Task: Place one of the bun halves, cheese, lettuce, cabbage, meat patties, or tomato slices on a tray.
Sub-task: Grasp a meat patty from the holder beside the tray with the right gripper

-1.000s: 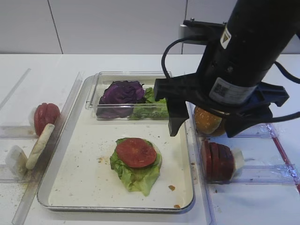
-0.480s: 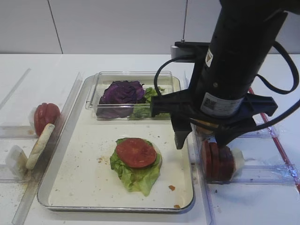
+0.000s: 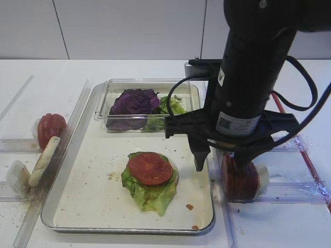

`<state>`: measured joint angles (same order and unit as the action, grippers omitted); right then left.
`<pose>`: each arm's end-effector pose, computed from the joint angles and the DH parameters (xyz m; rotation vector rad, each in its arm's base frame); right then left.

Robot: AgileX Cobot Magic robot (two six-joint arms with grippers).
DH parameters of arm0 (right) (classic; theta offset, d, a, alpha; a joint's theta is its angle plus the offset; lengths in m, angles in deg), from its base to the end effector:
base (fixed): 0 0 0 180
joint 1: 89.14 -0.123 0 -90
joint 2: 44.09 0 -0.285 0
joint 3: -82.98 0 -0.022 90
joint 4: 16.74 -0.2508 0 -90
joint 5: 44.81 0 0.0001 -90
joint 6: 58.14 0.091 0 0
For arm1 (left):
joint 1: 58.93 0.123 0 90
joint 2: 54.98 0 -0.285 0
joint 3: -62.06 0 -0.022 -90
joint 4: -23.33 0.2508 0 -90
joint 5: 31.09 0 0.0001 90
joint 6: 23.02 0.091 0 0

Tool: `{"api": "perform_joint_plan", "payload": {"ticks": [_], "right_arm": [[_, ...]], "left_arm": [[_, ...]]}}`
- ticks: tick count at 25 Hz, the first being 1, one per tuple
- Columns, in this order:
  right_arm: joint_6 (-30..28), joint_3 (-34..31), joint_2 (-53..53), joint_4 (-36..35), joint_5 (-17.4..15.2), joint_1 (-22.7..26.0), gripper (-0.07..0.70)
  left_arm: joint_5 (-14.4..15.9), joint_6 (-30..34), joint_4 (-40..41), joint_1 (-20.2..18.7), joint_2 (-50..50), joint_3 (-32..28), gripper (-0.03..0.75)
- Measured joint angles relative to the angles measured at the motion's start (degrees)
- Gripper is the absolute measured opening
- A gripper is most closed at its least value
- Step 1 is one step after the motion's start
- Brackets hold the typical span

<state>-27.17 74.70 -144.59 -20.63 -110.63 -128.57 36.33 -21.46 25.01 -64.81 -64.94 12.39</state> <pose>0.2320 0.1981 0.2529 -0.1900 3.0909 0.1642 -0.0026 0.0027 0.2632 0.1414 2.2125 -0.0054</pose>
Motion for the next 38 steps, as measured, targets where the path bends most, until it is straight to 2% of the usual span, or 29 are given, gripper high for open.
{"api": "perform_joint_plan", "payload": {"ticks": [5, 18, 38], "right_arm": [[0.2, 0.0, -0.6, 0.0, 1.7, 0.0, 0.468], [1.4, 0.0, -1.2, 3.0, 2.1, 0.0, 0.467], [2.4, 0.0, -3.3, 3.1, 3.9, 0.0, 0.467]], "left_arm": [[0.0, 0.0, 0.0, 0.0, 0.0, 0.0, 0.350], [0.0, 0.0, 0.0, 0.0, 0.0, 0.0, 0.350], [0.0, 0.0, 0.0, 0.0, 0.0, 0.0, 0.349]]}}
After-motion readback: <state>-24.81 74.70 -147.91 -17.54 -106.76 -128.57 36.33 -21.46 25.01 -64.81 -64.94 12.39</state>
